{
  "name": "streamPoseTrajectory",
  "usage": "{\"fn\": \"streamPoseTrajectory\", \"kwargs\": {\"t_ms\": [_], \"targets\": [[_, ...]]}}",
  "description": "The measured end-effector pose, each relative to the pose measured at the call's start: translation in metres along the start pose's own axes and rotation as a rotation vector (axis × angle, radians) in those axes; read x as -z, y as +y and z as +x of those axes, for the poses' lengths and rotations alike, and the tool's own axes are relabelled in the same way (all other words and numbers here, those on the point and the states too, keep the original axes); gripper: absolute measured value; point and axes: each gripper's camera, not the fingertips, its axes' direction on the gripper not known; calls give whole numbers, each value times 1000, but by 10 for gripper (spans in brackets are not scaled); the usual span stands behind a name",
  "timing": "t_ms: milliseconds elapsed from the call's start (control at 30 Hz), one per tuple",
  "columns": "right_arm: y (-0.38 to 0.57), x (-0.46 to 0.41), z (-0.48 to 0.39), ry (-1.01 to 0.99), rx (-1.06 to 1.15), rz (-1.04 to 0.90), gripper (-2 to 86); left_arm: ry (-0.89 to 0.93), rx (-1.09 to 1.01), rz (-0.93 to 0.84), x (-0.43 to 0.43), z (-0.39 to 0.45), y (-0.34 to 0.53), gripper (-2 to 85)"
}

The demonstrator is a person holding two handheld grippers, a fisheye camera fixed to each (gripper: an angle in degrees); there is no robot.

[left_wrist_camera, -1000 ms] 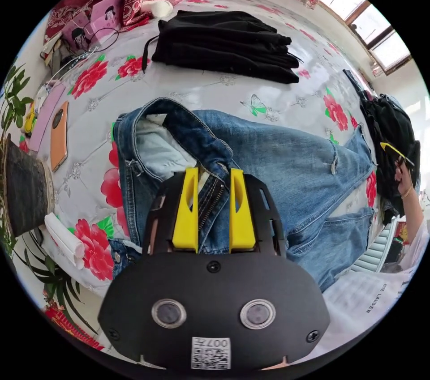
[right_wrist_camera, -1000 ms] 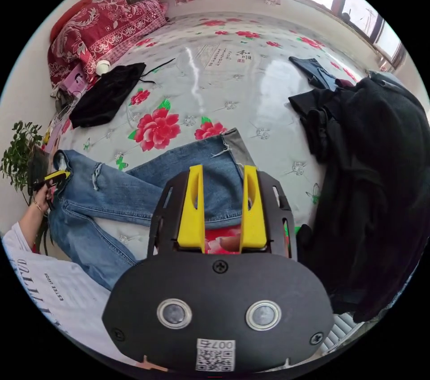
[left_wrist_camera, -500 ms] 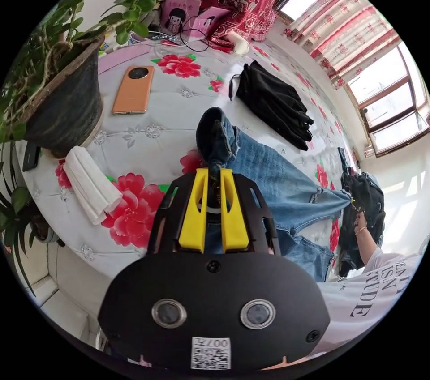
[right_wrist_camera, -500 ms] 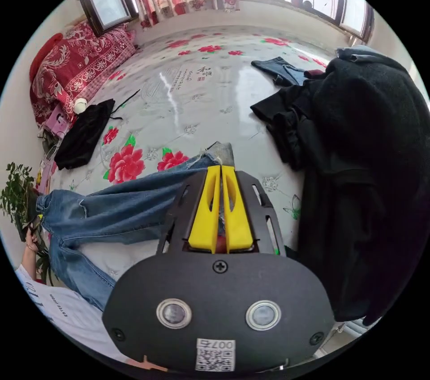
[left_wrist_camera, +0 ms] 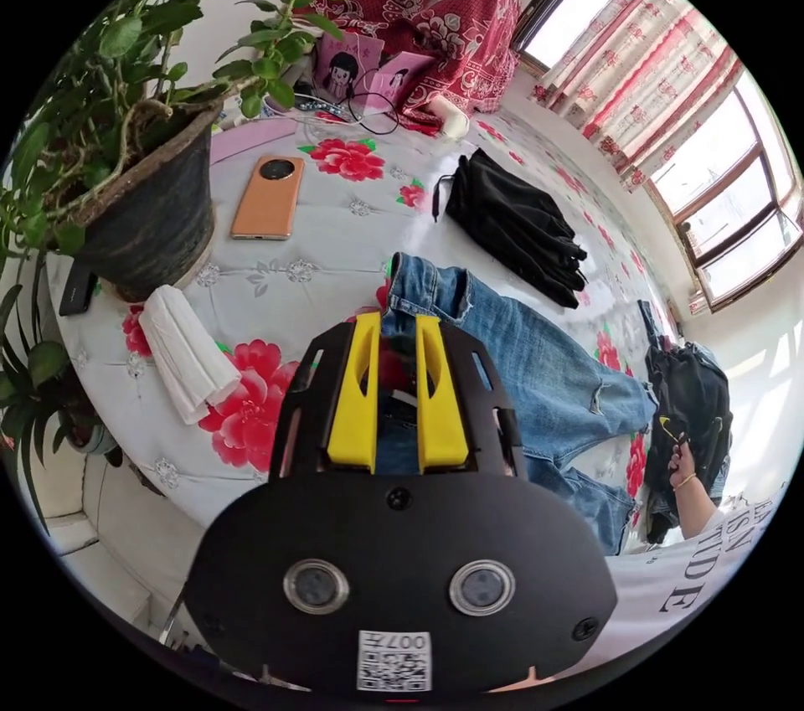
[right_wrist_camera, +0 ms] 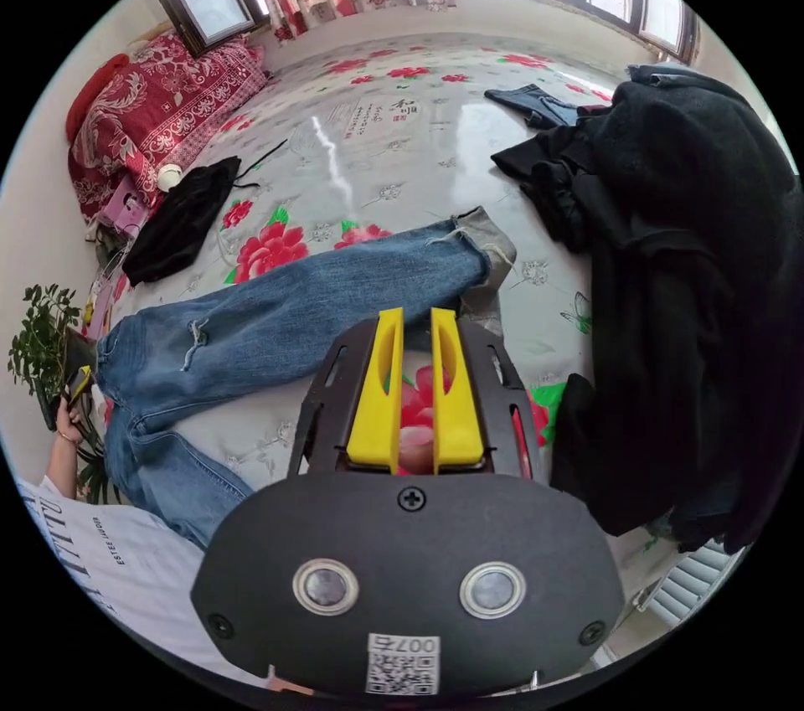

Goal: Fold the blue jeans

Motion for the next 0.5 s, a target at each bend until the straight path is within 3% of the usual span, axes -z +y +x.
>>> {"fn": "streamPoseTrajectory", "kwargs": {"t_ms": [167,367,500], "targets": [[-1,-16,-4,-1,28,-56,66,32,21,21,-3,-17,-22,73],[-19,-42,-30,-21,120,-100,68,66,21,-126,-70,-28,-77,92],[-14,-88,-47,3,158,-201,63,164,107,-257,-118,-42,-93,17]]}}
